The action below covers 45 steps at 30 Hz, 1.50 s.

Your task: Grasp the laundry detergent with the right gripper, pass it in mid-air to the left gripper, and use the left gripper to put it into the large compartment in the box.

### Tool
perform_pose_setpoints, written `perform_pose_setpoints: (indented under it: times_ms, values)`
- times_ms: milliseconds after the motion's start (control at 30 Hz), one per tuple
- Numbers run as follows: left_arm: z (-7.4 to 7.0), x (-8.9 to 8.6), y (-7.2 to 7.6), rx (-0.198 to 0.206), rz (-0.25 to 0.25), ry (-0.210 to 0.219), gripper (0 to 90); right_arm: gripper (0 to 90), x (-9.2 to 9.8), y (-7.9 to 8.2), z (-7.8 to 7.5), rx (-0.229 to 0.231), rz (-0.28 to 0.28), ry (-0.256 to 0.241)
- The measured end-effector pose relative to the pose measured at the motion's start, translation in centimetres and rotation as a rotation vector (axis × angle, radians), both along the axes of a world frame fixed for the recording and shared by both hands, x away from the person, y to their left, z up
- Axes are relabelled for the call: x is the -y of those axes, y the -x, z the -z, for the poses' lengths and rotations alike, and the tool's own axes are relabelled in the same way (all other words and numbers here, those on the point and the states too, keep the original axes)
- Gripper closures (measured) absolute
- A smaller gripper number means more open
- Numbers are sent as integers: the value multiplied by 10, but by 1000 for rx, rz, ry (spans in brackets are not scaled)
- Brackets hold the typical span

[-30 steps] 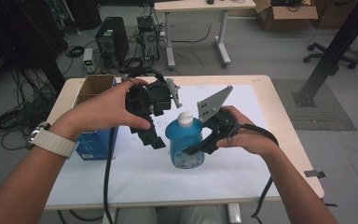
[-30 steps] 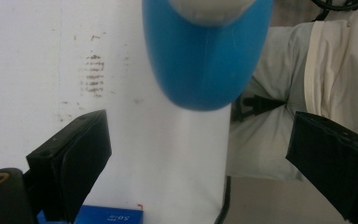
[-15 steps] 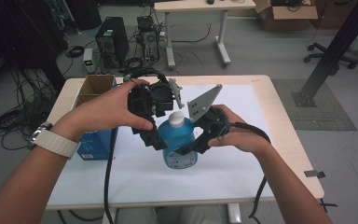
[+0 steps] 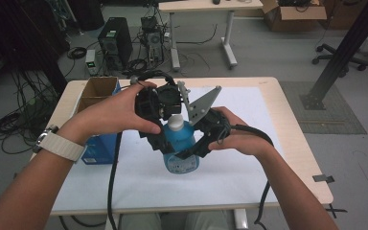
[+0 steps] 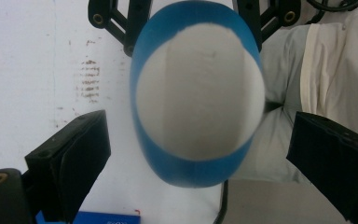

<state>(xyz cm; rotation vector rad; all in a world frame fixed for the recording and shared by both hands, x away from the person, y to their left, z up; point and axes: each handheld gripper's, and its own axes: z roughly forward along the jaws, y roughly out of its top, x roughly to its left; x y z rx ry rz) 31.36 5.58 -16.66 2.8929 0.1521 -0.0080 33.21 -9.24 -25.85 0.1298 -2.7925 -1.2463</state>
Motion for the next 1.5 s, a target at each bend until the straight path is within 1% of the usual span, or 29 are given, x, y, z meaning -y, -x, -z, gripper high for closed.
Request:
perform_pose_setpoints:
  times_ms: [300,433,567,733,1167,1333,1500]
  values:
    - [1,3,-2,5,-3,10,62,440,-4,-1,-2,2,2,-2]
    - [2,4,-2,6,-2,8,63,440,-4,-2,-1,0,3,0]
    - [2,4,-3,17,-4,13,81,440,-5,-2,-1,4,-2,0]
    - [2,4,-4,15,-2,21,106,440,-6,-2,-1,6,-1,1]
    - [5,5,-5,1,10,22,173,440,-5,-3,1,2,0,4]
    - [5,6,-5,5,15,20,182,440,-5,-3,0,-2,1,2]
    - [7,7,-5,2,19,21,216,440,-5,-3,0,-6,2,1]
